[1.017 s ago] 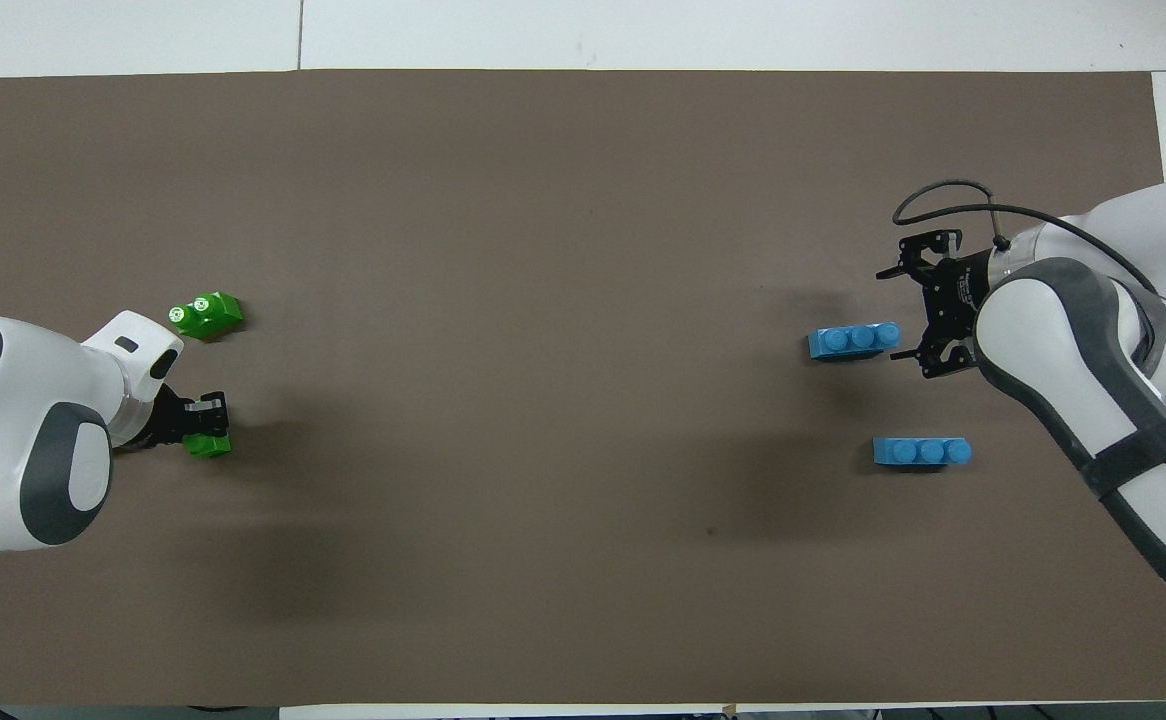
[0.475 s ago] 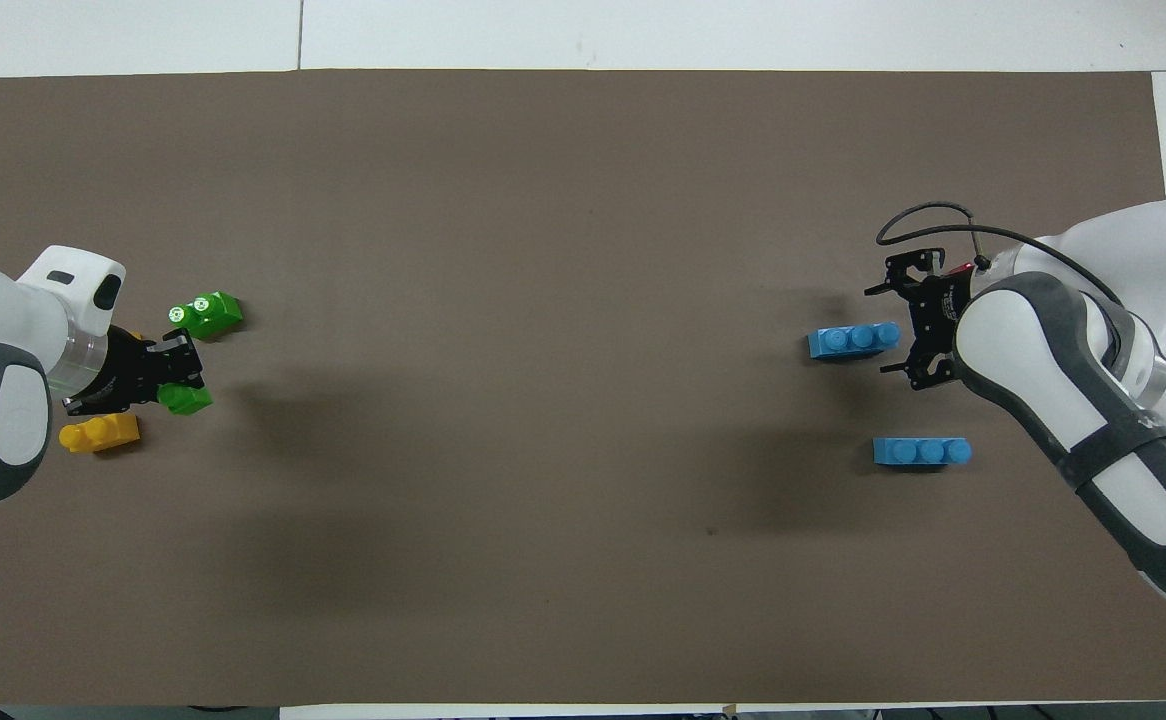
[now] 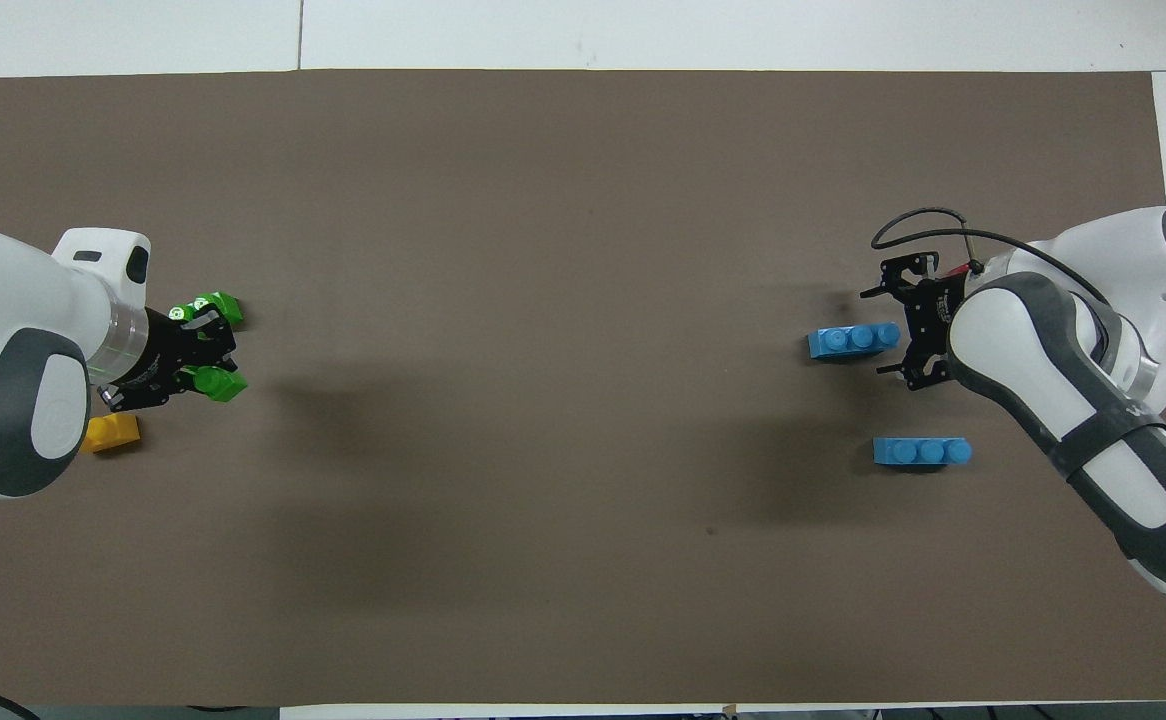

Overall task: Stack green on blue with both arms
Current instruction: 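Grasp the green brick with the left gripper and lift it, then grasp the blue brick with the right gripper and carry it toward center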

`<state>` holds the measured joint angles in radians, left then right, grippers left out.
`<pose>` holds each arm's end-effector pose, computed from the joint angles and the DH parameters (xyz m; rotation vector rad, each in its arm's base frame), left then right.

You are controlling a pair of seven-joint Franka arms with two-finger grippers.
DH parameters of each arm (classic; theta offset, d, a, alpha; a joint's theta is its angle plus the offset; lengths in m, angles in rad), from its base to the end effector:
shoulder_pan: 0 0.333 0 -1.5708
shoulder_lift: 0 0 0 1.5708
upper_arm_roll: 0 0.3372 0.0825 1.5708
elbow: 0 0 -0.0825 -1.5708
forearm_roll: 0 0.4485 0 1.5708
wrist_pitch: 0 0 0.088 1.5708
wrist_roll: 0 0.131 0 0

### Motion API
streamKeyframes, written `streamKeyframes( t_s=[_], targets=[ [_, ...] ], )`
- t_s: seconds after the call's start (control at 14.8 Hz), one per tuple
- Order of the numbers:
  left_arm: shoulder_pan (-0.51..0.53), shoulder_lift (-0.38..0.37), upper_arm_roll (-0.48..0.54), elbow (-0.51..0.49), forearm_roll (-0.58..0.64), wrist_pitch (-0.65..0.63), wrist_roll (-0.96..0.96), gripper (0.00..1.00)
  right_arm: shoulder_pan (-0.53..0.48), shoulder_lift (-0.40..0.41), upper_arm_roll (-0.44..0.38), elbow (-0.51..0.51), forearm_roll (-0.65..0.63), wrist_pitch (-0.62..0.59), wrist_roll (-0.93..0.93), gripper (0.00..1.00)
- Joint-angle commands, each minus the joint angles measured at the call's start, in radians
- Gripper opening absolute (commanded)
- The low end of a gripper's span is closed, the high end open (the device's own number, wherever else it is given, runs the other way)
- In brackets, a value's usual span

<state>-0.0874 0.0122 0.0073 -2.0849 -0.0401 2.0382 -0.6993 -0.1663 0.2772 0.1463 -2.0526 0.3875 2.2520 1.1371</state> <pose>0.5939 -0.0508 0.3793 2.9716 0.9820 -0.1062 0.6343 0.0045 0.2535 -2.1863 1.8774 0.3513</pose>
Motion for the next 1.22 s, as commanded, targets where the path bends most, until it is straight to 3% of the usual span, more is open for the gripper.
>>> streamKeyframes(
  t_s=[0.0,0.54,0.88,1.15],
  targets=[
    [-0.017,0.009,0.010,0.049,-0.066,-0.050,-0.074,0.00,-0.016,0.007,0.009,-0.008,0.034,0.030,-0.039,0.99],
    [-0.103,-0.004,0.003,0.085,-0.072,-0.127,-0.354,0.00,-0.033,0.007,0.007,-0.023,0.034,0.041,-0.071,0.97],
    [-0.153,-0.020,-0.016,0.121,-0.077,-0.137,-0.533,0.00,-0.032,0.008,0.007,-0.023,0.072,0.044,-0.068,0.89],
    [-0.160,-0.043,-0.018,0.128,-0.080,-0.171,-0.551,0.00,-0.025,0.008,0.007,-0.024,0.083,0.058,-0.068,0.84]
  ],
)
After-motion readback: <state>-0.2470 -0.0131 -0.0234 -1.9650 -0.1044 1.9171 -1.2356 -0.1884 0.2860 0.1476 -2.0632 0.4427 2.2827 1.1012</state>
